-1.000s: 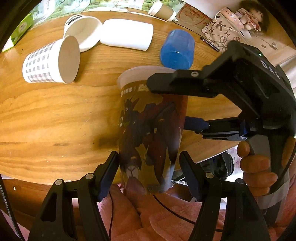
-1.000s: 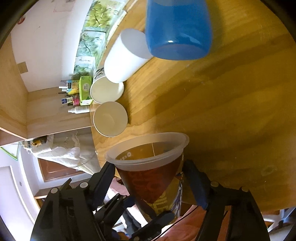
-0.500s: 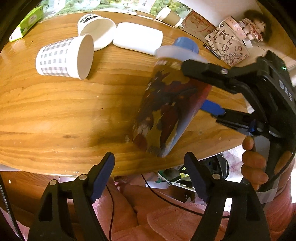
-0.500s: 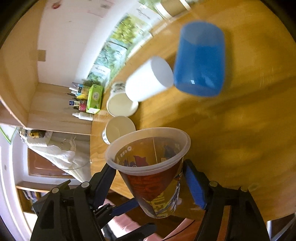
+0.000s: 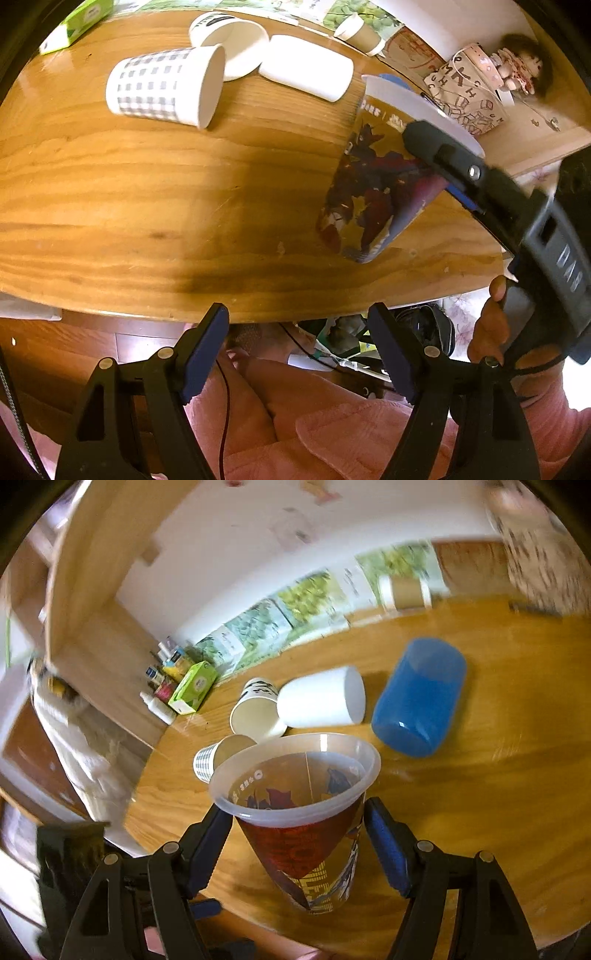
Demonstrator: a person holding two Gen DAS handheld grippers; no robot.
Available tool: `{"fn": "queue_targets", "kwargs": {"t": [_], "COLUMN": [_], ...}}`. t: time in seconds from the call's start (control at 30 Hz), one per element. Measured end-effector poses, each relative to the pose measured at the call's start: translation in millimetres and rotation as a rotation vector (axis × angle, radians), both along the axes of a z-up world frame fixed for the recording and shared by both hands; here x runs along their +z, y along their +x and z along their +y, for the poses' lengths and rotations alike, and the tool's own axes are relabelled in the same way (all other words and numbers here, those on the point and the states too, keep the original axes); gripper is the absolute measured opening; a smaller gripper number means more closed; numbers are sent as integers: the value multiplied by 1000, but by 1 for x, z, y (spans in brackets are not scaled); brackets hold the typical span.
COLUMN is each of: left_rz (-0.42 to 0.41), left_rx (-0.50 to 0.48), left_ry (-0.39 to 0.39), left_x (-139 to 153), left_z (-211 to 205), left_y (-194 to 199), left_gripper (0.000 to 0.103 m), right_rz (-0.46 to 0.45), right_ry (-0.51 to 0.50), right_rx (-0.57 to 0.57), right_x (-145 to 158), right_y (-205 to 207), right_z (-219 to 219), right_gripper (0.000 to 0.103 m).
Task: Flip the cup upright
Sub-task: 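Rotate the brown cup with the right gripper until its rim faces up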
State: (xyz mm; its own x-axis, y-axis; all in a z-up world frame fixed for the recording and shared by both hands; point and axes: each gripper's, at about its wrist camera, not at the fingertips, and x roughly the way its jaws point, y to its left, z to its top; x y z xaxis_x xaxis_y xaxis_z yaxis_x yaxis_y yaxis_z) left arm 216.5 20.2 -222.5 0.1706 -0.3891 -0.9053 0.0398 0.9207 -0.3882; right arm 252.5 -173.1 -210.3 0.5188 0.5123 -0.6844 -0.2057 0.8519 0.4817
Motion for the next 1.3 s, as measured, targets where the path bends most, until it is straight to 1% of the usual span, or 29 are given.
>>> {"fn": "queue_targets", "kwargs": {"t": [0.07, 0.13, 0.3, 0.4, 0.63, 0.77, 0.97, 1.07, 1.17, 1.3], "left_rz": [-5, -9, -4, 4, 14, 16, 19, 27, 34, 57], "left_rx": [7, 15, 40, 46, 63, 66, 83, 86, 86, 103], "left_ry": [4, 12, 22, 26, 35, 47, 73, 82, 93, 83], "left_x": [1, 2, 1, -1, -2, -2, 1, 2, 3, 3], "left_z": [2, 5, 12, 14, 13, 11, 10, 11, 14, 20], "left_y": [-1, -3, -9, -13, -21, -24, -27, -29, -30, -28], "left_gripper": [81, 81, 81, 81, 81, 81, 81, 81, 81, 81], "right_rz": [-69, -112, -190, -205, -213, -247, -268, -252, -213, -204], "right_ry": [-65, -100, -156, -176, -191, -235, -291, -293, -284, -291], "right_rx": [26, 49, 92, 109, 101, 129, 177, 180, 178, 165], "right_x": [3, 3, 3, 4, 3, 1, -5, -8, -12, -14], "right_y": [-9, -15, -29, -35, -49, -60, -68, -69, -68, -72], "right_z": [7, 12, 19, 20, 16, 20, 29, 29, 26, 23], "right_gripper": [74, 74, 74, 74, 73, 72, 71, 70, 69, 69]}}
